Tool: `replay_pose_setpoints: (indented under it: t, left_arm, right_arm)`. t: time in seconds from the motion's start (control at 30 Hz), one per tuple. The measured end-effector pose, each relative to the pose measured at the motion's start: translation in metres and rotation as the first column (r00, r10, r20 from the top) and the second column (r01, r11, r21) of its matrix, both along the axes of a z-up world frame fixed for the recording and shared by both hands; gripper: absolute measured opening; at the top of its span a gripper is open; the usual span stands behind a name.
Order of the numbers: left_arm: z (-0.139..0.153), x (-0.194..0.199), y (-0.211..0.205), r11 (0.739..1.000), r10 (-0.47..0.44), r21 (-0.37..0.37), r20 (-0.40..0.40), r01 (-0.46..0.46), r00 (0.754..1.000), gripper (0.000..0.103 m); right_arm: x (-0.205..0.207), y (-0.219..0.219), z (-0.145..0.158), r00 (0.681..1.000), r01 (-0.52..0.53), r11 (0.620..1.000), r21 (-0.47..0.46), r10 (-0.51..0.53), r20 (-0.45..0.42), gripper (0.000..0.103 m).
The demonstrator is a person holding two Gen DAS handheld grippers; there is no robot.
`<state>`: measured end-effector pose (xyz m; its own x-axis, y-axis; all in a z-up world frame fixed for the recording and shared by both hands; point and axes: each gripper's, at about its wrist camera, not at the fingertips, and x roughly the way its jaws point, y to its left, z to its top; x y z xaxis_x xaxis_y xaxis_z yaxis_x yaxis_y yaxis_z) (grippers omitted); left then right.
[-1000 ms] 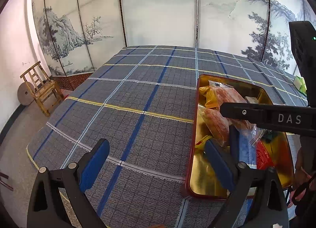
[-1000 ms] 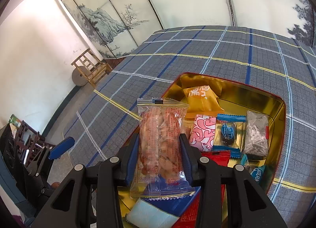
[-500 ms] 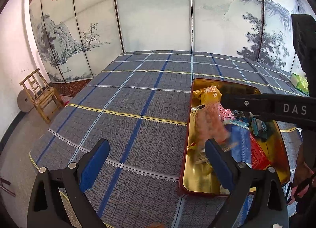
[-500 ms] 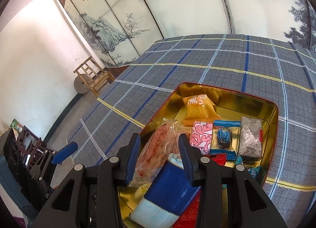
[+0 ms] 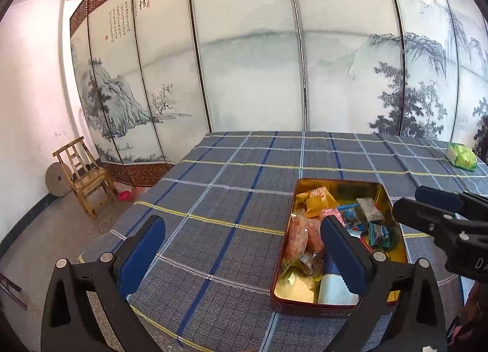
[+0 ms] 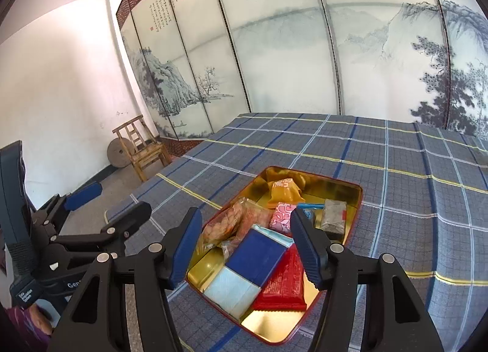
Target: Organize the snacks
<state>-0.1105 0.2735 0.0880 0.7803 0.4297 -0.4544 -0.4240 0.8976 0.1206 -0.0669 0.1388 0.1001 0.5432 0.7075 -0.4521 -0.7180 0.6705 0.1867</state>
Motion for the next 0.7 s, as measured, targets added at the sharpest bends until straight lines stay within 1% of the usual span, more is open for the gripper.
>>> replay_pose_setpoints:
  t: [0.1, 0.23, 0.37, 0.5, 0.6, 0.7]
  left_arm:
    - [0.015, -0.011, -0.009, 1.000, -0.004, 0.014, 0.036, 0.003, 0.999, 0.102]
    - [0.032, -0.021, -0.022, 0.999, -0.006, 0.032, 0.062, 0.004, 0.998, 0.103]
    - [0.045, -0.032, -0.033, 0.999, -0.019, 0.041, 0.090, 0.015, 0.996, 0.103]
    - [0.056, -0.041, -0.038, 0.999, -0.038, 0.008, 0.110, 0.037, 0.993, 0.103]
    - [0.061, -0.045, -0.039, 0.999, -0.040, -0.023, 0.105, 0.042, 0.994, 0.103]
    - [0.065, -0.046, -0.041, 0.998, -0.046, -0.033, 0.105, 0.050, 0.993, 0.103]
  right_arm:
    - [-0.012, -0.011, 0.008, 1.000, -0.002, 1.000, 0.012, 0.002, 0.022, 0.063]
    - [-0.028, -0.023, 0.018, 0.998, -0.003, 0.999, 0.032, 0.001, 0.061, 0.064]
    - [-0.044, -0.035, 0.030, 0.993, 0.002, 0.999, 0.052, -0.008, 0.115, 0.068]
    - [-0.058, -0.049, 0.038, 0.988, 0.013, 0.997, 0.079, -0.025, 0.151, 0.072]
    - [-0.065, -0.059, 0.042, 0.985, 0.020, 0.996, 0.092, -0.035, 0.167, 0.075]
    - [-0.069, -0.065, 0.044, 0.984, 0.024, 0.995, 0.098, -0.041, 0.176, 0.077]
